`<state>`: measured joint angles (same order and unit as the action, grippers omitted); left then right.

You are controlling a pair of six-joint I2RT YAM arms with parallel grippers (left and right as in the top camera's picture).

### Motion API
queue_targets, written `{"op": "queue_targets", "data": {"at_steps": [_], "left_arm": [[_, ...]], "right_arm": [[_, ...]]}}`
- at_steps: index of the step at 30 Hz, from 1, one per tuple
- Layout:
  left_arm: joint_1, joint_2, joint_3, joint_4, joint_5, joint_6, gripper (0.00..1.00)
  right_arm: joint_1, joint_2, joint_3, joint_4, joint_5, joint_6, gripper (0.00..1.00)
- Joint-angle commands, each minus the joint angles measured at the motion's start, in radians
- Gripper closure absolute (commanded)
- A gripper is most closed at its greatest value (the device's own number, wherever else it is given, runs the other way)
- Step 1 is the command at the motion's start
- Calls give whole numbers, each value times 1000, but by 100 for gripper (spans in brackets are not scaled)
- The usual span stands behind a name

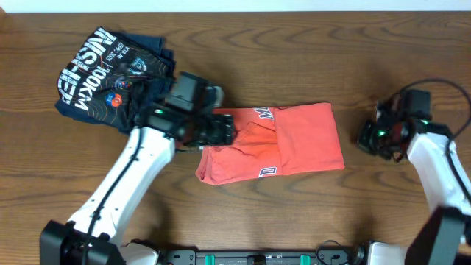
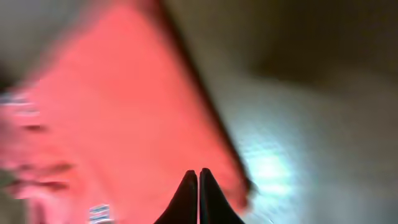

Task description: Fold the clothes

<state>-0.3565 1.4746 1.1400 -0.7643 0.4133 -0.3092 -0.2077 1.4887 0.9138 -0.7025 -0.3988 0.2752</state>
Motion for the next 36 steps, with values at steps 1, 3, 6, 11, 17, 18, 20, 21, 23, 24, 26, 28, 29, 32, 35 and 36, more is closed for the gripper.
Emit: {"op": "queue_targets", "data": {"at_steps": [1, 3, 6, 11, 17, 18, 20, 21, 23, 24, 26, 28, 29, 32, 35, 36], "left_arm": [[53, 22, -19, -24, -52, 28, 25], [76, 37, -44, -11, -13, 43, 24], [106, 70, -99, 33, 43, 50, 19], [155, 142, -161, 77, 66, 50, 10], [184, 244, -225, 171, 185, 73, 7], [184, 262, -230, 175, 185, 81, 7], [184, 299, -237, 187, 186, 100, 6], [184, 319, -237, 196, 186, 114, 7], [184, 351, -237, 221, 186, 128, 6], [184, 368, -237, 238, 186, 130, 7], [182, 400, -237, 272, 198, 133, 6], [178, 429, -237, 299, 240, 145, 7], [175, 446, -237, 312, 258, 145, 8], [167, 480, -237, 327, 272, 144, 15], [167, 482, -237, 335, 276, 145, 22], [167, 482, -237, 337, 277, 145, 26]], "right_arm": [[23, -66, 26, 34, -147, -122, 96], [46, -68, 26, 36, -141, -128, 96], [103, -41, 20, 37, -140, -170, 95], [207, 73, 19, 42, -80, -151, 95], [248, 229, 19, 73, 28, -69, 99], [248, 243, 19, 79, 29, -69, 99], [248, 258, 19, 87, 29, -70, 99], [248, 260, 19, 90, 29, -70, 99], [248, 260, 19, 94, 29, -70, 99], [248, 260, 19, 94, 29, -70, 99], [248, 260, 19, 94, 29, -70, 99], [248, 260, 19, 94, 29, -70, 99], [248, 260, 19, 94, 29, -70, 99], [248, 260, 19, 93, 29, -70, 99], [248, 260, 19, 94, 29, -70, 99], [248, 260, 19, 94, 29, -70, 99]]}}
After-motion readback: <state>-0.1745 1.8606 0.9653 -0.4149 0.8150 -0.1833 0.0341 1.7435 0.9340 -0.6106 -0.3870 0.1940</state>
